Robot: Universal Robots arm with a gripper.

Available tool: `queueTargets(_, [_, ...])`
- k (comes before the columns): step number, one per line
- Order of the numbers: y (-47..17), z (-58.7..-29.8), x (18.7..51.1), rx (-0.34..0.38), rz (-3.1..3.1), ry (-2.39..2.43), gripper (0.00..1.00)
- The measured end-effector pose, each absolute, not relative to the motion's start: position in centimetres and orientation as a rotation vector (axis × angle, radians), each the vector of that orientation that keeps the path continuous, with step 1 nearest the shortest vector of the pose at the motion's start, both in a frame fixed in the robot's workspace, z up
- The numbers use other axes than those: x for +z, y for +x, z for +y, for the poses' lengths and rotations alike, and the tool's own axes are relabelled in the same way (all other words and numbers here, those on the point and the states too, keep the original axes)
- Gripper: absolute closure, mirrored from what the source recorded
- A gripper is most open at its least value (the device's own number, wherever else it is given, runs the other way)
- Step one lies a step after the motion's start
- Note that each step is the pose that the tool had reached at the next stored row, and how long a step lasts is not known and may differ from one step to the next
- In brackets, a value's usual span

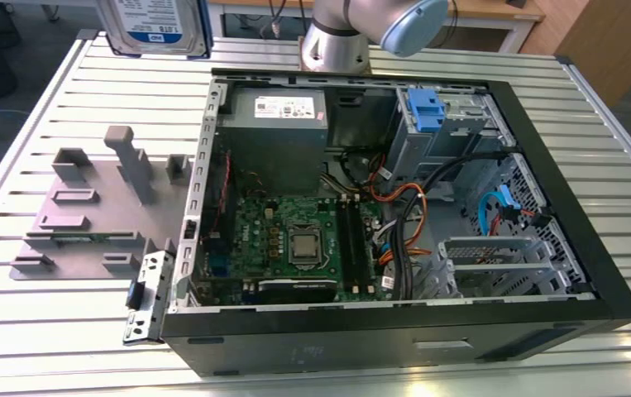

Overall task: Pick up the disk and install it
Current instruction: 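Pick up the disk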

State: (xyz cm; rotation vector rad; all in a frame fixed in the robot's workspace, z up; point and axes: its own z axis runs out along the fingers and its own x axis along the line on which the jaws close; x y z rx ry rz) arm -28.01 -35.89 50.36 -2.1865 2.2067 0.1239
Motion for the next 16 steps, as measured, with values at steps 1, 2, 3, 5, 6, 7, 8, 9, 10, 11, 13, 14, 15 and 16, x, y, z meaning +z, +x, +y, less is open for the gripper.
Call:
queueTargets(1, [-27.98,-35.89,50.36,0.124,2.207,-2.187,0.63])
queueTargets(2, [-27.95,-35.89,50.36,0.124,2.207,-2.187,0.63])
queueTargets(3, [-27.92,-35.89,50.36,0.124,2.207,-2.187,0.63])
queueTargets(5, [-27.87,-35.89,50.36,0.124,2.207,-2.187,0.63])
queueTargets(6, [-27.84,-35.88,50.36,0.124,2.207,-2.187,0.63])
queueTargets(7, [-27.81,-35.88,50.36,0.124,2.207,-2.187,0.63])
queueTargets(8, [-27.78,-35.88,50.36,0.124,2.207,-2.187,0.63])
queueTargets(9, [-27.75,-35.89,50.36,0.124,2.207,-2.187,0.63])
queueTargets(10, [-27.72,-35.89,50.36,0.124,2.207,-2.187,0.63])
queueTargets(11, [-27.68,-35.88,50.36,0.124,2.207,-2.187,0.63])
queueTargets(13, [-27.63,-35.88,50.36,0.124,2.207,-2.187,0.63])
queueTargets(14, [-27.60,-35.89,50.37,0.124,2.207,-2.187,0.63])
queueTargets(15, [-27.56,-35.89,50.36,0.124,2.207,-2.187,0.63])
queueTargets(16, [-27.53,-35.88,50.36,0.124,2.207,-2.187,0.63])
